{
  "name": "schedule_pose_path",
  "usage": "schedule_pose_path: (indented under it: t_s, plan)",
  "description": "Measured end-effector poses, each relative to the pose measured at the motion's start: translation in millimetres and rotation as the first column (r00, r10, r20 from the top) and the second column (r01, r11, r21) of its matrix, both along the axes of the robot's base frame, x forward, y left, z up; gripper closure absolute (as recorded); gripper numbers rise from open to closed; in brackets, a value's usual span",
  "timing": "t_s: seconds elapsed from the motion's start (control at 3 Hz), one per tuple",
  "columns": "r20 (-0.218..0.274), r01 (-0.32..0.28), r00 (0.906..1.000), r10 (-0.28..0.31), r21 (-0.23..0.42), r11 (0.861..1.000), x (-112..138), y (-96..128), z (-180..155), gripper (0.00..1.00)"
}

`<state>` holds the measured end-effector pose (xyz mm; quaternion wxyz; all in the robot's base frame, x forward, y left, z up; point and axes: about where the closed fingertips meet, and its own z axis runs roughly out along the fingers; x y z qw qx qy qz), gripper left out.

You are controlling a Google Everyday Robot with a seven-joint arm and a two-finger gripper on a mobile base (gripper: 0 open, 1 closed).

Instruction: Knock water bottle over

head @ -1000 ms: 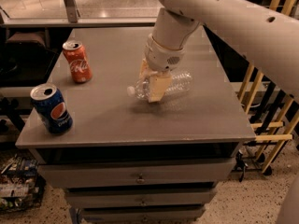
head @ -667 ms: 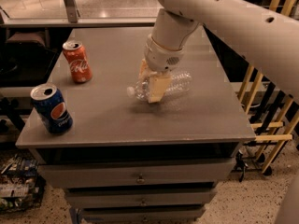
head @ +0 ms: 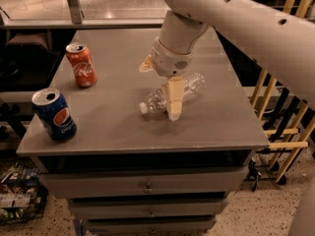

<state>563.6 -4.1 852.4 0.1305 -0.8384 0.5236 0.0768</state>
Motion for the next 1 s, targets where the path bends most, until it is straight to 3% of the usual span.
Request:
schedule_pose_path:
  t_s: [0.33, 1.0]
  plan:
    - [0.0, 0.0, 1.0, 0.0, 0.0, 1.0, 0.0, 0.0, 0.0, 0.0]
    - [0.095, 0.106, 0.9904, -0.101, -0.051, 0.993, -5.0, -52.2, 27.5, 0.0]
